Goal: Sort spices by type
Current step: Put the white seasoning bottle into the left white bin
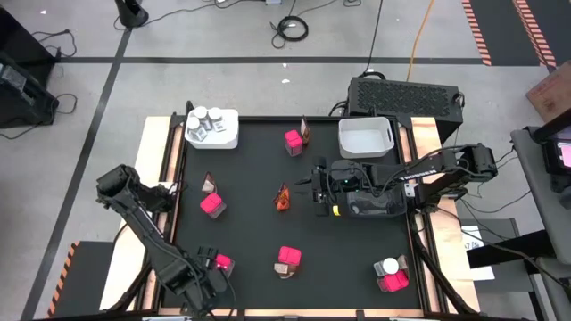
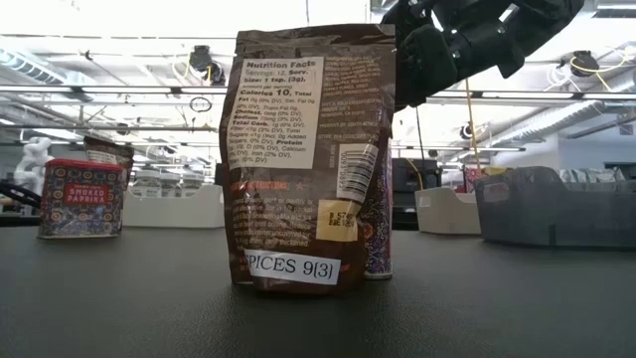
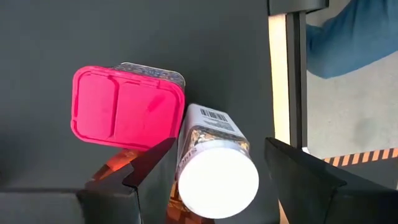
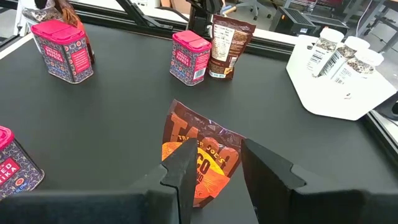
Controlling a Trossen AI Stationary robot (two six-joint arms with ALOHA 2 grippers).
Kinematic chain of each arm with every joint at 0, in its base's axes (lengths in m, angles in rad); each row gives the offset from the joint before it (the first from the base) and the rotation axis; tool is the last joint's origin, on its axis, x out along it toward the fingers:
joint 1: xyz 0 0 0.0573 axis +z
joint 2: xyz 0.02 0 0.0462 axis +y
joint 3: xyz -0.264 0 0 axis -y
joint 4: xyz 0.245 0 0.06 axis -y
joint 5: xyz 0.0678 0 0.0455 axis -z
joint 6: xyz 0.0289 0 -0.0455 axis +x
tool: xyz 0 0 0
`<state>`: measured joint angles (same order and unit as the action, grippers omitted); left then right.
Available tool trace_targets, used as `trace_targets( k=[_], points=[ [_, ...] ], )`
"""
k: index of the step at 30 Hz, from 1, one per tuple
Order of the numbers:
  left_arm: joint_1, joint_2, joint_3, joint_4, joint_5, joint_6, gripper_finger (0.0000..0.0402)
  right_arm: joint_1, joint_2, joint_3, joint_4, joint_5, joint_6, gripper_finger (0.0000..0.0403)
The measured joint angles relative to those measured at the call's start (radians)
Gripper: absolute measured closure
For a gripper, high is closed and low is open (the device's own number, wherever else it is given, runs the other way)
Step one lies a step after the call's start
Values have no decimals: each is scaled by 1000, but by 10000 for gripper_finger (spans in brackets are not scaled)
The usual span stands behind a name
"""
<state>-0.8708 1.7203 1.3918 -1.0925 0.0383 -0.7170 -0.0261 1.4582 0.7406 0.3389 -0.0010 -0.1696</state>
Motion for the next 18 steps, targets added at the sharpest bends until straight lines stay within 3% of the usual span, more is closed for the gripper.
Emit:
trace_targets(
  k=[18],
  points=[
    [-20,0,-21,-46,19,99,157,0,0,0,0,0,0,283]
  ],
)
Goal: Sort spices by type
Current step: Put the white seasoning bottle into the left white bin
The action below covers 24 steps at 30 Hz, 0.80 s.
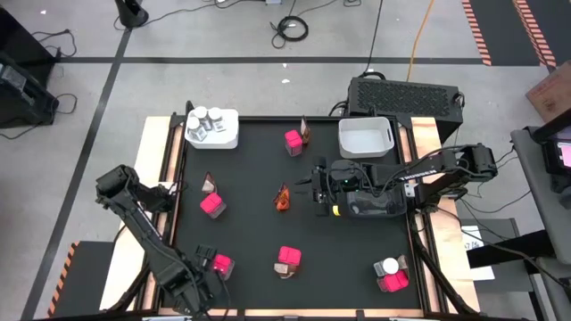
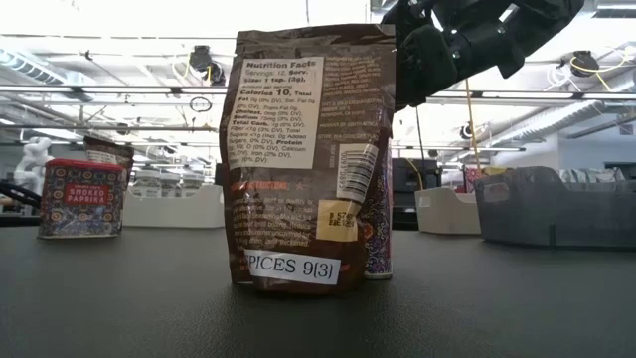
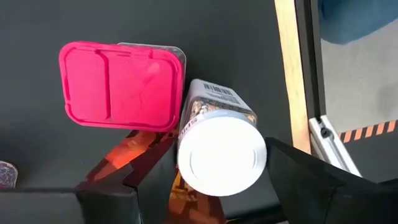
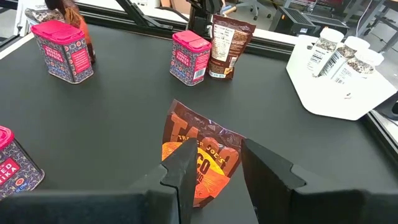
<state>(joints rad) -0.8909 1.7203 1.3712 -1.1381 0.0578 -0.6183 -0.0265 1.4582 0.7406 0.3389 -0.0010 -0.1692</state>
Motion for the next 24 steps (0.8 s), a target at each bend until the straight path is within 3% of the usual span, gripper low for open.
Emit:
trace_targets(
  k=[16,24],
  points=[
    [1,0,-36,6,0,23,157,0,0,0,0,0,-3,283],
    [11,0,-36,8,1,23,192,0,0,0,0,0,-17,283]
  ],
)
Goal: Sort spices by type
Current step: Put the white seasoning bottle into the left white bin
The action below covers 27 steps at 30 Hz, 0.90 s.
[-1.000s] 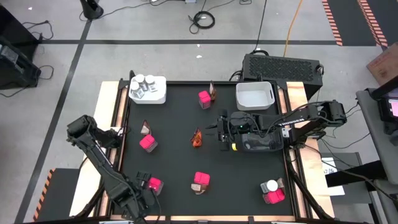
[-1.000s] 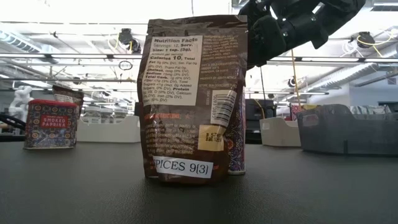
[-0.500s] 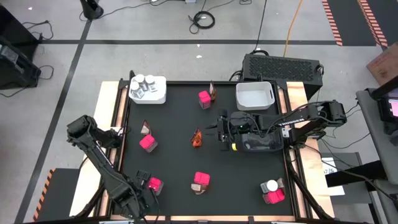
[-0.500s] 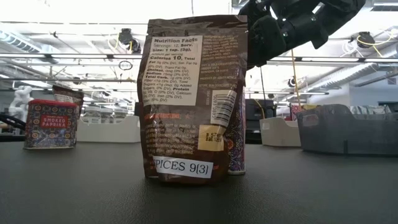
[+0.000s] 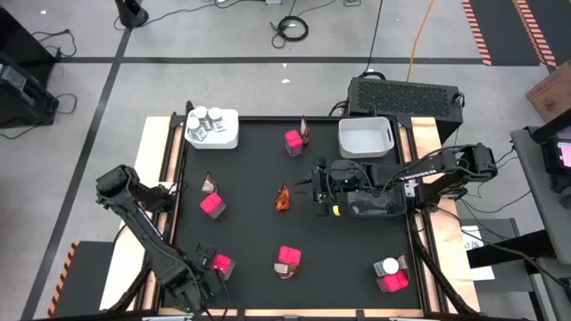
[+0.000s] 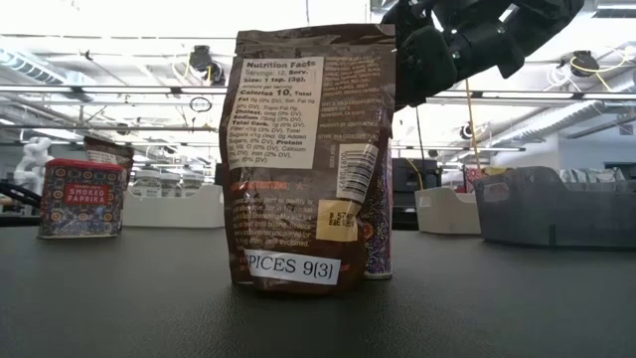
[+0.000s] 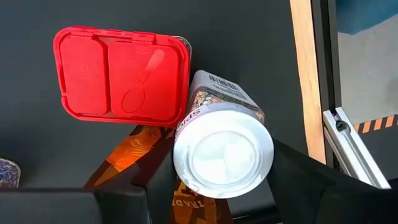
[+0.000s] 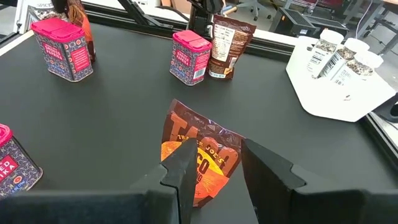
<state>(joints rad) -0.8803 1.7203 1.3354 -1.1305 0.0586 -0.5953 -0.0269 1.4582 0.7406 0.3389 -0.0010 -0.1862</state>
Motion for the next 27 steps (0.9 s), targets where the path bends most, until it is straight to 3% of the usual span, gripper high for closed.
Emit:
trace_targets(
  k=[14,21,27],
  points=[
    [78,-66,47,-9,14,-1,192,-21,-54,1,-21,-1,-21,283],
    [148,-154,118,-62,6,-27,192,-128,-183,1,-198,-2,-19,283],
    [292,-250,182,-144,-61,-14,192,-232,-280,1,-363,-16,-13,283]
  ],
)
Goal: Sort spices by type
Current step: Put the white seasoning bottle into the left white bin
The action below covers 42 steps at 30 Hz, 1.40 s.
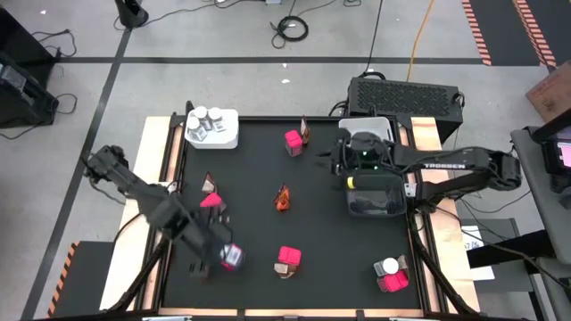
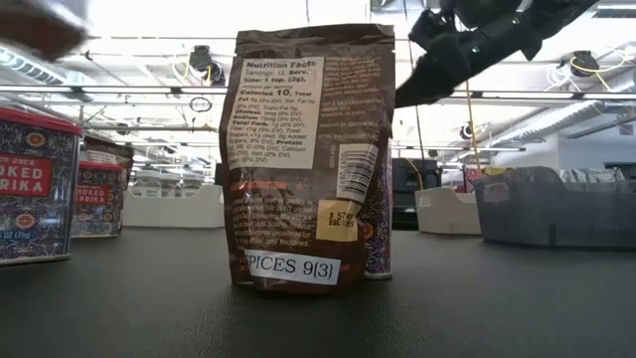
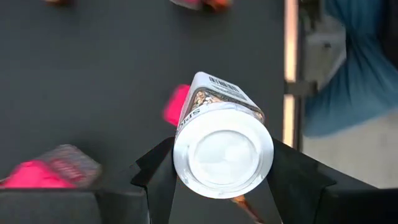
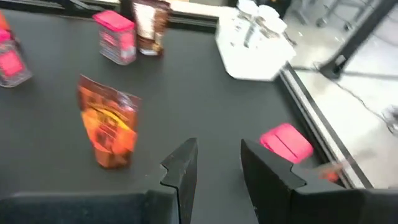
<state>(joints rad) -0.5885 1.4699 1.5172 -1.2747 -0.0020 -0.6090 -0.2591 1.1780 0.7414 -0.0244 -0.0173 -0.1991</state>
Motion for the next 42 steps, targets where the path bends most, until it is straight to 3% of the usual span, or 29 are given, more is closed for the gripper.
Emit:
trace_targets(
  k=[5,9,12,16,19,23,26,31,38,42],
  points=[
    [143,-82,31,-32,-89,159,192,-52,-36,0,-177,-60,40,302],
    [307,-139,31,-37,-288,362,192,-105,-32,-24,-240,-60,36,376],
    [461,-172,31,-12,-350,470,192,-169,-32,-55,-238,-61,34,394],
    [674,-206,3,94,-345,606,192,-271,-48,-90,-227,-106,31,401],
    [859,-208,-33,134,-341,618,192,-322,-60,-96,-191,-144,34,402],
    [1085,-197,-76,134,-346,616,192,-351,-60,-96,-163,-83,55,399],
    [1211,-188,-89,148,-277,621,192,-351,-60,-96,-179,-57,174,395],
    [1317,-157,-127,162,-236,711,192,-348,-59,-96,-181,-63,348,395],
    [1465,-100,-208,188,-230,844,192,-348,-59,-96,-180,-63,339,395],
    [1519,-88,-225,194,-145,882,192,-348,-59,-96,-179,-63,338,395]
  ],
)
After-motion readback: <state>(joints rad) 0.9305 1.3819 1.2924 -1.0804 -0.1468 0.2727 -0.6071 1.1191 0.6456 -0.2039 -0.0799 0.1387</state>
